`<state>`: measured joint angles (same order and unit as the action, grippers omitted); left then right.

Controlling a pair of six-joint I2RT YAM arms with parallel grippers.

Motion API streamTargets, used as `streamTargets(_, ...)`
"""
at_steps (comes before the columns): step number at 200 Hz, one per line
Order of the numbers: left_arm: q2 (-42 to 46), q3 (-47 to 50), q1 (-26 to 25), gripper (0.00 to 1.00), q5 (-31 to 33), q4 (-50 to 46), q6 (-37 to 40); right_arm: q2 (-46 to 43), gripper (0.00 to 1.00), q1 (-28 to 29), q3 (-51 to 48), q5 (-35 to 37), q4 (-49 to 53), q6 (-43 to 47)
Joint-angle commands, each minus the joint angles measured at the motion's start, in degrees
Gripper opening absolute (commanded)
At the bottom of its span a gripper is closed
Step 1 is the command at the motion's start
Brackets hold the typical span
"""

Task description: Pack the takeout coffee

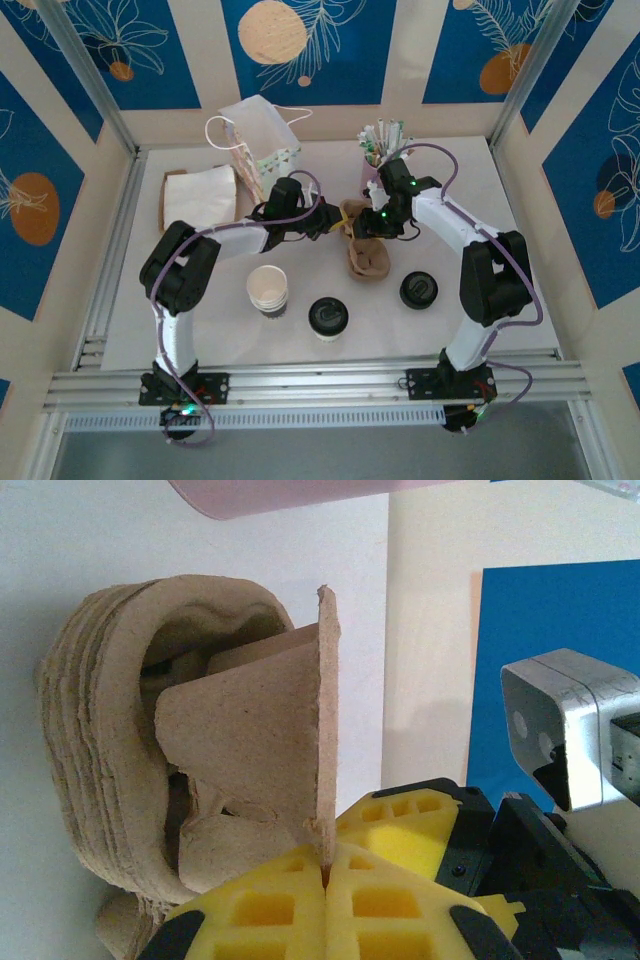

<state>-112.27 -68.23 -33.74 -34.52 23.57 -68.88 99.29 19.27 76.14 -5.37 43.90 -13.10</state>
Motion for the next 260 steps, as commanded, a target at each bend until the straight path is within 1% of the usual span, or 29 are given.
streamTargets(1, 1.8, 0.7, 0.4, 0.0, -0.9, 2.1, -0.3, 0.1, 0.47, 0.0, 1.3, -2.2, 2.4, -0.2)
streamTargets(30, 1.9, 0.6, 0.4, 0.0, -0.8, 2.1, -0.4, 0.1, 0.45, 0.0, 1.2, -1.9, 2.6, -0.2)
streamTargets(46, 2.0, 0.6, 0.4, 0.0, -0.7, 2.1, -0.4, 0.0, 0.39, -0.1, 1.2, -1.8, 2.6, -0.3)
streamTargets(66, 2.4, 0.6, 0.4, 0.0, -0.6, 1.9, -0.4, -0.4, 0.36, -0.2, 1.2, -1.8, 2.6, -0.4)
streamTargets(86, 2.8, 0.5, 0.4, 0.1, -0.4, 1.7, -0.2, -0.5, 0.35, -0.2, 1.4, -2.0, 2.6, -0.6)
streamTargets(105, 3.1, 0.6, 0.4, 0.18, -0.2, 1.3, 0.0, -0.6, 0.34, -0.2, 1.5, -1.9, 2.6, -0.7)
streamTargets(144, 4.0, 1.0, 0.3, 0.5, 0.0, 0.9, 0.2, -2.0, 0.34, -0.6, 1.2, -1.6, 2.4, -1.2)
streamTargets(173, 5.8, 0.9, 0.1, 0.67, 0.9, -1.2, 1.6, -4.0, 0.33, -1.4, 1.0, -1.4, 2.4, -2.2)
streamTargets(200, 8.1, 0.7, -0.3, 0.78, 2.0, -3.8, 3.1, -7.4, 0.34, -2.6, 0.2, -1.9, 1.7, -3.3)
streamTargets(216, 9.7, 0.6, -0.7, 0.82, 2.8, -5.6, 4.2, -9.7, 0.34, -3.2, -0.3, -2.2, 1.3, -3.9)
streamTargets(234, 12.1, 0.0, -1.4, 0.86, 3.9, -8.7, 5.9, -12.1, 0.34, -3.8, -0.5, -2.3, 1.1, -4.5)
streamTargets(250, 15.0, -1.1, -2.2, 0.87, 5.1, -12.1, 7.8, -14.3, 0.34, -4.3, -0.9, -2.3, 1.1, -4.9)
streamTargets(260, 17.2, -2.3, -2.7, 0.87, 6.2, -16.1, 9.7, -15.7, 0.34, -4.7, -1.0, -2.4, 1.1, -5.1)
